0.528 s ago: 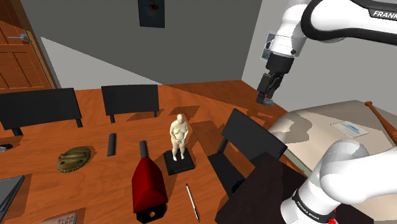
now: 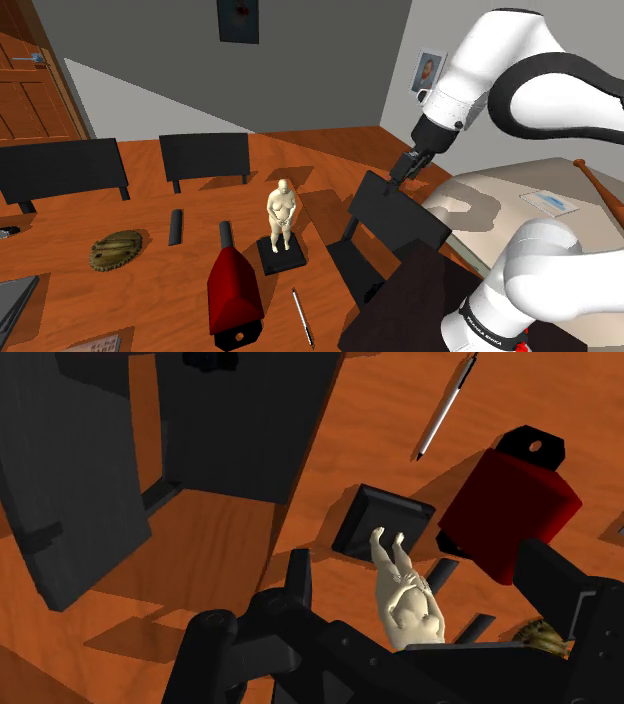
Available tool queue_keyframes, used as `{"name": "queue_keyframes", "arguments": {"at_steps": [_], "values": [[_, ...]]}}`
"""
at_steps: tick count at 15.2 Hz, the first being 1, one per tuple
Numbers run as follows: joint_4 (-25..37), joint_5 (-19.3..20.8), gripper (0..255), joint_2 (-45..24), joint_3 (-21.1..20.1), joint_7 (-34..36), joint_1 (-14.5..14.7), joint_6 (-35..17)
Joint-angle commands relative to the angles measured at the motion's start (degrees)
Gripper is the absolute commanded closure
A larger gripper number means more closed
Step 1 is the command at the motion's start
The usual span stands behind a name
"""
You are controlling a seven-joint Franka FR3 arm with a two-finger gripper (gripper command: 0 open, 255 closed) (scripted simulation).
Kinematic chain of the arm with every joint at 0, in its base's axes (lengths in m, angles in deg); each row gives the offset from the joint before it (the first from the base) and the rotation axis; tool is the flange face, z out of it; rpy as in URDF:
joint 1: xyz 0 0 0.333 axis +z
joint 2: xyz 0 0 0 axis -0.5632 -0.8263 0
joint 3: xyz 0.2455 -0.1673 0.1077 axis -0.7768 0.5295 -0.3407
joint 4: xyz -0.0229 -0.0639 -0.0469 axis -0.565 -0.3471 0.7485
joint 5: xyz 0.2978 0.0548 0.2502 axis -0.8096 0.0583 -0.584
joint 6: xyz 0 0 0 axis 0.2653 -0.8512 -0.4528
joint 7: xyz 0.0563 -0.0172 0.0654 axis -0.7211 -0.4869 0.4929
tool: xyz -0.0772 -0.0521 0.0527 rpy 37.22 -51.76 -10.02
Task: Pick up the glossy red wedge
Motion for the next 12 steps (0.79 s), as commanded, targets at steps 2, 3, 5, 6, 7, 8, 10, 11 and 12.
{"name": "queue_keyframes", "arguments": {"at_steps": [2, 3, 5, 6, 7, 8, 10, 11, 12], "values": [[-6.80, -2.61, 0, 5.67, -7.02, 5.50, 1.91, -7.22], [-8.65, -3.52, 0, 6.86, -9.60, 7.37, 2.59, -9.73], [-11.91, -5.34, 0, 8.45, -15.18, 11.40, 3.99, -14.92], [-13.29, -6.26, 0, 8.83, -18.20, 13.54, 4.61, -17.61], [-14.49, -7.16, 0, 8.92, -21.37, 15.76, 5.13, -20.37], [-15.49, -8.01, 0, 8.71, -24.69, 18.07, 5.49, -23.18], [-16.88, -9.53, 0, 7.50, -31.79, 22.93, 5.49, -28.95], [-17.25, -10.16, 0, 6.59, -35.56, 25.47, 5.02, -31.87], [-17.40, -10.62, 0, 5.54, -39.46, 28.12, 4.19, -34.77]]}}
